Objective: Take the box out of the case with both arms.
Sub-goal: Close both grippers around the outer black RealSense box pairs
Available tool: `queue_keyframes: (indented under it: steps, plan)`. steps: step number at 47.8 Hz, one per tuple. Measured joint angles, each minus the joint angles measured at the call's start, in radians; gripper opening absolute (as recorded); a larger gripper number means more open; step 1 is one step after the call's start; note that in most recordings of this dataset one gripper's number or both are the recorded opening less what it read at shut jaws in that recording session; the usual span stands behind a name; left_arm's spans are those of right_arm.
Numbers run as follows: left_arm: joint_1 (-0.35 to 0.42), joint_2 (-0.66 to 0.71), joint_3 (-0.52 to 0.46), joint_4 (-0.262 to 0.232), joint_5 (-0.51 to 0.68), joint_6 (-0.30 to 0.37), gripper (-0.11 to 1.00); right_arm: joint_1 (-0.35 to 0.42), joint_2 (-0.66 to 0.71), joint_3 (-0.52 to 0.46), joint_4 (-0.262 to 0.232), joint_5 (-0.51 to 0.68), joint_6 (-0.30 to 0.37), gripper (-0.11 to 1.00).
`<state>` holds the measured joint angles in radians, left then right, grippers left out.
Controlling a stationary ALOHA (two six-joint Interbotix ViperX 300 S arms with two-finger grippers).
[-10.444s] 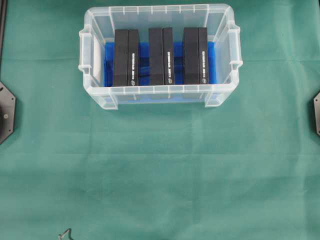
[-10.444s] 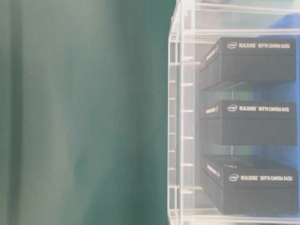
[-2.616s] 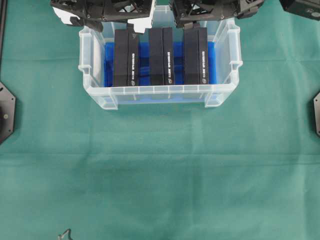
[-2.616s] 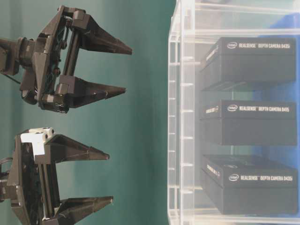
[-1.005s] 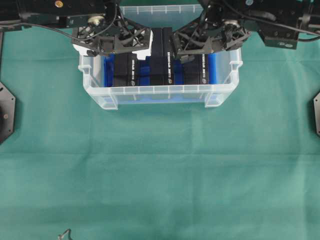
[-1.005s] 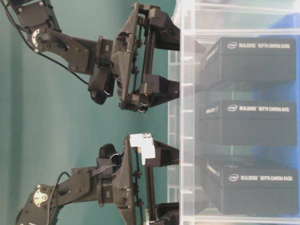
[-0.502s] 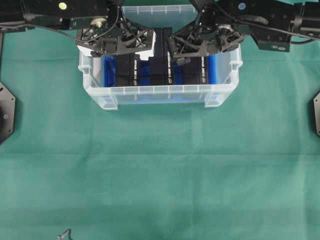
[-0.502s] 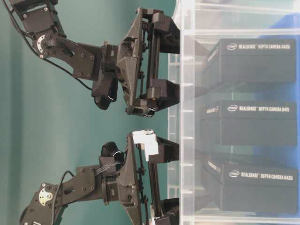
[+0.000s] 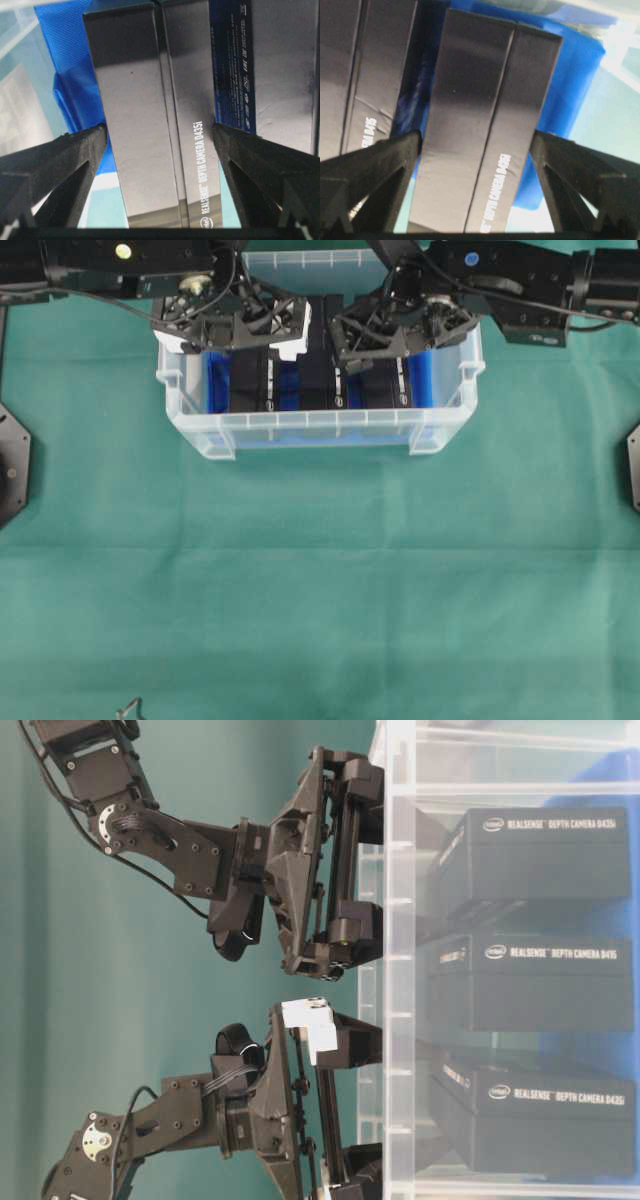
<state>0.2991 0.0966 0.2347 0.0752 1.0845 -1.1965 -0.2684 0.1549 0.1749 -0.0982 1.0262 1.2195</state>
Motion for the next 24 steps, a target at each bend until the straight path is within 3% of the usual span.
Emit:
queue_keyframes:
  steps: [16, 21, 24]
  plan:
    - [0.002, 0.000, 0.000, -0.006, 0.011, 0.005, 0.88, 0.000, 0.000, 0.000, 0.000, 0.002, 0.000, 0.97]
    - [0.000, 0.002, 0.000, -0.006, 0.025, 0.006, 0.74, 0.000, 0.000, -0.002, 0.000, 0.015, 0.000, 0.92]
    - [0.000, 0.002, 0.003, -0.006, 0.028, 0.006, 0.64, 0.000, 0.000, -0.002, -0.002, 0.031, 0.006, 0.82]
